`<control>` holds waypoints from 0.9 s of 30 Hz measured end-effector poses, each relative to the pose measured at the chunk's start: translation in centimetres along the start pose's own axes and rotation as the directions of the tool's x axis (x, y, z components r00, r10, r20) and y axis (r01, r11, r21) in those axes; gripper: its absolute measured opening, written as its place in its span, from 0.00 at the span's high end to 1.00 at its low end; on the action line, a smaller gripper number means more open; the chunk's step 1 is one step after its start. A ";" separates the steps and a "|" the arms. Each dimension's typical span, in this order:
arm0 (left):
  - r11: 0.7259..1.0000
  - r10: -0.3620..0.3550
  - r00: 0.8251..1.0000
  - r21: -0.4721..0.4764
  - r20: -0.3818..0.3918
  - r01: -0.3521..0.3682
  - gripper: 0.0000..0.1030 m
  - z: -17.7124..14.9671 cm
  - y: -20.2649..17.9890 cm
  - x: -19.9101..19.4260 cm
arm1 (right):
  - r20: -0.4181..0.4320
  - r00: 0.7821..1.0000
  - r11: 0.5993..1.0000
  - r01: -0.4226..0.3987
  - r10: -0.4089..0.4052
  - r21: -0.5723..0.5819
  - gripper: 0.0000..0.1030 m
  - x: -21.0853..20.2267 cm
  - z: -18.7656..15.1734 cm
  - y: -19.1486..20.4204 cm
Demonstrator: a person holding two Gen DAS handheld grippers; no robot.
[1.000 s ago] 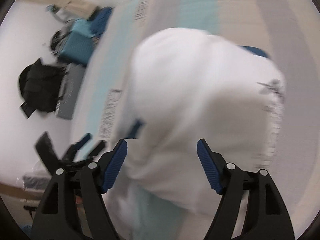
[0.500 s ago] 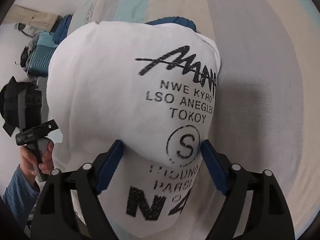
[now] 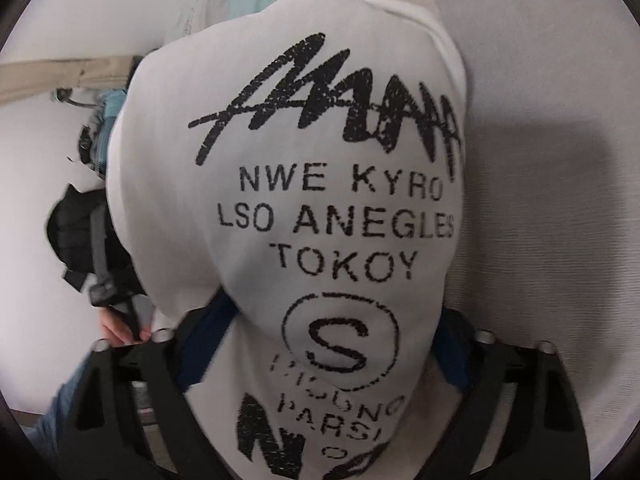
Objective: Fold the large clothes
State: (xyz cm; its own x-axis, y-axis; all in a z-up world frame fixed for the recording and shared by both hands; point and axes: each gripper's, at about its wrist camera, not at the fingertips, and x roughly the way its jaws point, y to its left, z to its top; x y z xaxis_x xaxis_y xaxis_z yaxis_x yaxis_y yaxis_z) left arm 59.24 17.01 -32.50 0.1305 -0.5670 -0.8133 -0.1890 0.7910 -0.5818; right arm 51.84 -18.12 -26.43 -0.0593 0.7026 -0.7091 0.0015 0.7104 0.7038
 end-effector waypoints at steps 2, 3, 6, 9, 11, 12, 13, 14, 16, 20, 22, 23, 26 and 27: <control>1.000 -0.013 1.000 -0.012 0.012 0.014 0.22 -0.2 -0.4 0.1 | 0.016 1.000 0.999 -0.020 0.020 0.025 0.38 -0.6 -0.2 -0.3; 0.998 -0.060 0.998 -0.025 0.009 0.060 0.35 -0.4 -0.7 0.2 | 0.021 0.999 0.999 -0.028 0.027 0.034 0.47 -1.0 -0.4 -0.5; 0.996 -0.085 0.996 -0.041 0.014 0.085 0.58 -0.8 -1.7 0.6 | 0.035 0.998 0.997 -0.049 0.047 0.060 0.59 -2.2 -0.9 -1.6; 0.994 -0.079 0.997 -0.069 0.025 0.080 0.65 -1.1 -2.2 0.9 | 0.036 0.998 0.997 -0.046 0.044 0.068 0.63 -2.4 -1.3 -1.8; 0.996 -0.063 0.998 -0.057 0.032 0.064 0.69 -1.0 -2.5 1.1 | 0.027 0.999 0.997 -0.028 0.026 0.073 0.62 -2.4 -1.3 -1.9; 0.997 -0.056 0.998 -0.051 0.034 0.058 0.70 -1.5 -2.7 0.9 | 0.020 1.000 0.998 -0.013 0.012 0.069 0.59 -2.2 -1.2 -2.0; 0.997 -0.053 0.998 -0.046 0.036 0.055 0.71 -1.7 -2.8 0.6 | 0.015 1.000 0.997 -0.006 0.005 0.082 0.49 -1.6 -0.8 -1.6; 0.998 -0.051 0.998 -0.043 0.039 0.053 0.72 -2.0 -3.0 0.6 | 0.000 1.000 0.993 0.004 -0.004 0.114 0.43 -1.0 -0.6 -2.1; 0.999 -0.037 0.998 -0.028 0.045 0.038 0.73 -2.7 -3.6 0.5 | 0.001 0.999 0.990 -0.033 0.033 0.137 0.36 -0.4 -0.4 -2.8; 1.000 0.003 0.998 -0.022 0.061 -0.001 0.74 -3.2 -4.5 0.3 | 0.018 0.999 0.997 -0.028 0.026 0.072 0.51 -0.3 -0.5 -1.8; 0.999 0.025 0.997 -0.022 0.073 -0.023 0.74 -3.8 -4.5 -0.1 | 0.028 0.998 0.995 -0.061 0.059 0.082 0.67 -0.8 -0.6 -1.8; 0.999 0.034 0.996 -0.024 0.079 -0.032 0.75 -4.0 -5.0 -0.2 | 0.030 0.997 0.993 -0.078 0.076 0.087 0.69 -1.0 -0.8 -1.8; 0.998 0.063 0.994 -0.010 0.092 -0.062 0.77 -4.9 -6.7 -0.4 | 0.045 0.995 0.994 -0.095 0.093 0.045 0.75 -2.3 -1.3 -1.2; 0.998 0.066 0.993 -0.007 0.094 -0.066 0.78 -5.0 -7.0 -0.5 | 0.051 0.994 0.994 -0.098 0.096 0.037 0.75 -2.6 -1.7 -1.0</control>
State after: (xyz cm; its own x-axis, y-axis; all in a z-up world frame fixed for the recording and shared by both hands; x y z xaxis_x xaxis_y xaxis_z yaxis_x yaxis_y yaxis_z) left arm 55.65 10.65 -27.99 0.2088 -0.4891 -0.8468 -0.2045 0.8250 -0.5269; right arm 50.27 -20.73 -25.25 -0.0082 0.7689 -0.6393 0.0444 0.6390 0.7679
